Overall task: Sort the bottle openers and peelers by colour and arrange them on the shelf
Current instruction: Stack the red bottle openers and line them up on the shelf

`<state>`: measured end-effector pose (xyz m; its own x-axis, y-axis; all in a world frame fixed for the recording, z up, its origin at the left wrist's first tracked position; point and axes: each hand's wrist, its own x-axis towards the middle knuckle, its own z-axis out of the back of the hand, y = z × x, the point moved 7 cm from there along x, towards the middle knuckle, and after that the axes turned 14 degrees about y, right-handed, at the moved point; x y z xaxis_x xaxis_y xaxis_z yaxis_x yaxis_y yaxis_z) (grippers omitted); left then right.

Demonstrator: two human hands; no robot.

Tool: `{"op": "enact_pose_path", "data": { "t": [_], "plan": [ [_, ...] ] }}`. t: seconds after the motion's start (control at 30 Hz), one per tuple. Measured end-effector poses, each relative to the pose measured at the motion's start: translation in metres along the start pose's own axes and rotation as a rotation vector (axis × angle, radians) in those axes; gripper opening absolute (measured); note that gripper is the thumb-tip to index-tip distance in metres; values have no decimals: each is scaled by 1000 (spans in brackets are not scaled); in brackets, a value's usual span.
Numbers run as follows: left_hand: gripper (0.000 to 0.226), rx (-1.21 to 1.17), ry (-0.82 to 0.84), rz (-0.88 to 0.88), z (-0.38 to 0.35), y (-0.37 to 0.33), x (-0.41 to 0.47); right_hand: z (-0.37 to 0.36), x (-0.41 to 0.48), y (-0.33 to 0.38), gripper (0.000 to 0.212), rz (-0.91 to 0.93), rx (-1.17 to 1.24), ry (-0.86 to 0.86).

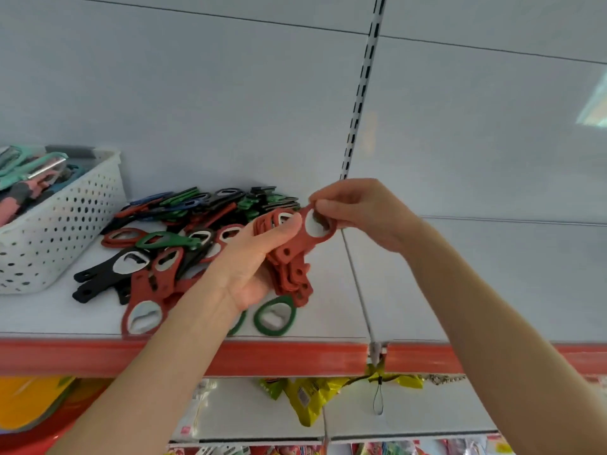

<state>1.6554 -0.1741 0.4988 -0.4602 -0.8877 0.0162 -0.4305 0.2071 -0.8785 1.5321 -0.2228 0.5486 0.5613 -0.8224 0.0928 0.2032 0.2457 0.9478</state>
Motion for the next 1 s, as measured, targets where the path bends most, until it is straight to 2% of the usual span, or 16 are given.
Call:
{"op": "enact_pose_path", "data": {
  "t": [0.1, 0.2, 0.27, 0.37, 0.47, 0.53, 0.63, 0.73, 0.83, 0.9, 1.0],
  "plan": [
    [31, -46, -34, -14, -29, 15, 19, 15, -12, 0, 12, 67, -111, -106],
    [17, -92, -199, -106, -45, 28, 35, 45, -39, -13, 7, 26, 5, -264],
    [15, -126, -306, -197, -56, 36, 43, 59, -61, -26, 4, -49, 91, -302],
    [24, -141, -449, -350, -74, 48, 51, 54, -86, -45, 10, -186, 195, -114],
    [26, -125, -552, -426, -94, 60, 54, 40, -100, -52, 23, -211, 216, 115],
    [32, -99, -558, -419, -102, 65, 58, 45, -104, -52, 24, -186, 274, 136],
    [32, 57, -449, -318, -109, 65, 68, 68, -107, -54, 29, -170, 295, 130],
    [35, 291, -307, -173, -107, 58, 77, 94, -110, -52, 36, -113, 14, 130],
    [52, 659, -244, -70, -100, 57, 80, 107, -115, -48, 43, -67, -463, 172],
    [54, 815, -190, 6, -99, 68, 82, 107, -117, -54, 47, -70, -739, 208],
    [43, 959, -108, 21, -103, 83, 85, 101, -124, -72, 56, -77, -823, 220]
  ]
}}
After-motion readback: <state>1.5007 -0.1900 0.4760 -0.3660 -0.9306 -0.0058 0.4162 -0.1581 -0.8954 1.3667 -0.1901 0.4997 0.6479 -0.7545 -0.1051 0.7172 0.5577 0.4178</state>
